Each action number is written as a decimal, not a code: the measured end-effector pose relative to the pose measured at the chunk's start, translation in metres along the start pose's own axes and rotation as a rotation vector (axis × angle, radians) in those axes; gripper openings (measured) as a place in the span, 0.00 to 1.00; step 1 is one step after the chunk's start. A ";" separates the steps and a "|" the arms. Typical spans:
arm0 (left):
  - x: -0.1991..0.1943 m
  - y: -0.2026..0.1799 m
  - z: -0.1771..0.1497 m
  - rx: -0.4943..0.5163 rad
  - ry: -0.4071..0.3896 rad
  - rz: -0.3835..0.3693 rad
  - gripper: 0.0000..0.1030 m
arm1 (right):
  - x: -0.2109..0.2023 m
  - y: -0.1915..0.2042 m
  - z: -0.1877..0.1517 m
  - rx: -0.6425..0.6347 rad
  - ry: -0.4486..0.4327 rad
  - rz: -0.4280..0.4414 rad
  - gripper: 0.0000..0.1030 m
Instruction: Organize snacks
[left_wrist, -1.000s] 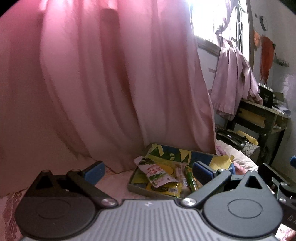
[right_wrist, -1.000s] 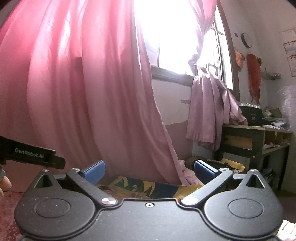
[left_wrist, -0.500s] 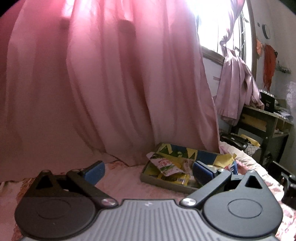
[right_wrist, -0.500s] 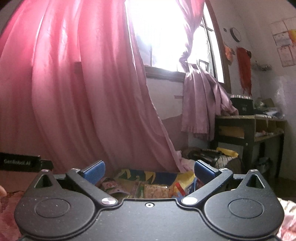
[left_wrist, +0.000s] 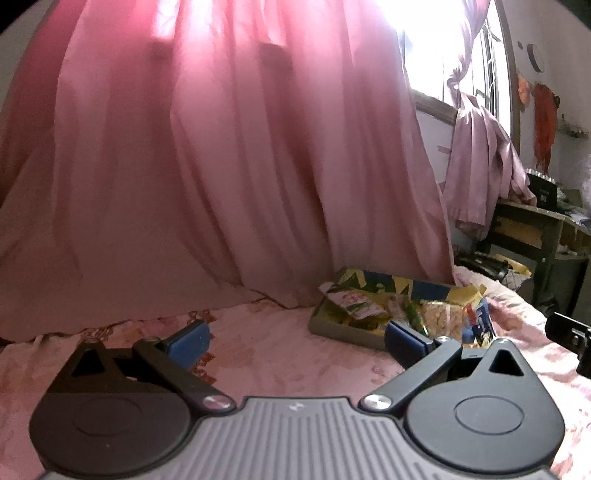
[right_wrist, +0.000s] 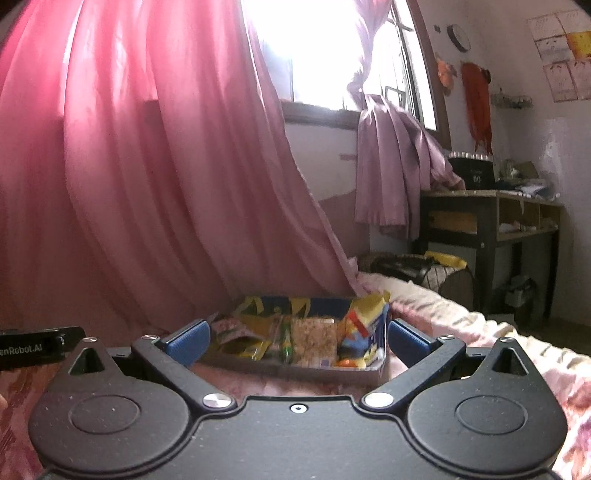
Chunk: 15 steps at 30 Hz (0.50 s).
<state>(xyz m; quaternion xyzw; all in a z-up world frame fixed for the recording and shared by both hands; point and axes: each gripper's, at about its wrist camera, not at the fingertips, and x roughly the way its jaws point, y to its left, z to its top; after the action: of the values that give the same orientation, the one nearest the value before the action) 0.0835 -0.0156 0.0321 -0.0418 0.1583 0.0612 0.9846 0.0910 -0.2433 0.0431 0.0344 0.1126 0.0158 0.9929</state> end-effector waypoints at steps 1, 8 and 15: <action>-0.002 0.001 -0.003 0.001 0.005 -0.001 1.00 | -0.001 0.001 -0.002 -0.001 0.006 0.000 0.99; -0.014 0.002 -0.019 0.023 0.033 -0.012 1.00 | -0.007 0.001 -0.008 0.010 0.031 -0.007 0.99; -0.020 0.004 -0.021 0.015 0.027 -0.006 1.00 | -0.013 0.004 -0.015 0.029 0.079 0.006 0.99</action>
<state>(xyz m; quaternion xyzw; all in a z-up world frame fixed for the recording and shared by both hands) 0.0575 -0.0163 0.0179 -0.0359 0.1718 0.0564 0.9829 0.0753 -0.2392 0.0312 0.0487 0.1516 0.0185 0.9871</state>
